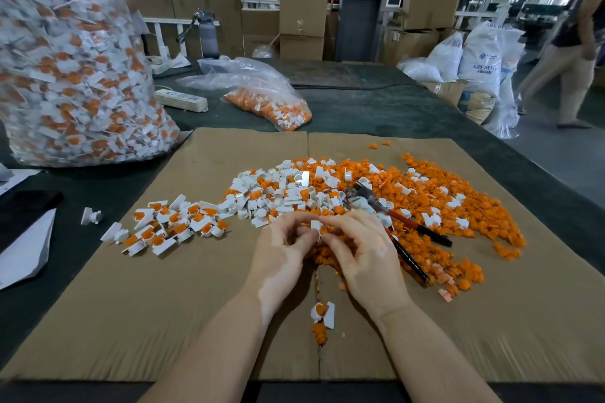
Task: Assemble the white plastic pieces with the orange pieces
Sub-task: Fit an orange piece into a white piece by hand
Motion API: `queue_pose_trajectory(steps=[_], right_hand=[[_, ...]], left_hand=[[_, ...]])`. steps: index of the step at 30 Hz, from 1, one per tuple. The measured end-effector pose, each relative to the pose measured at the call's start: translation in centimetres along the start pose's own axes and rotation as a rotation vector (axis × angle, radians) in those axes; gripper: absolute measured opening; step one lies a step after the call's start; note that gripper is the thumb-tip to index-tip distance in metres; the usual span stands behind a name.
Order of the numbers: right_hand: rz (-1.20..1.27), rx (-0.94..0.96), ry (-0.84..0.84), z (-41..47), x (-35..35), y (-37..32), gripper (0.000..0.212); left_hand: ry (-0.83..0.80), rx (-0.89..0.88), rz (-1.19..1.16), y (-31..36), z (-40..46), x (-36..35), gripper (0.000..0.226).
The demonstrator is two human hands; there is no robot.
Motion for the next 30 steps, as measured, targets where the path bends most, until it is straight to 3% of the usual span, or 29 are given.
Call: queue_pose_trajectory(steps=[30], right_hand=[[0.002, -0.031, -0.023, 0.05, 0.05, -0.06, 0.018]], left_hand=[[-0.016, -0.015, -0.051, 0.12, 0.01, 0.01, 0.013]])
Point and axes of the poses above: each hand's wrist, its own z-axis towards the middle knuckle, its own x-axis out of the back of the hand, y = z × x, the point moved 1 cm from there along z, towards the middle knuckle, and after that the axes turned 1 degree about -z, right-handed, at the moved point
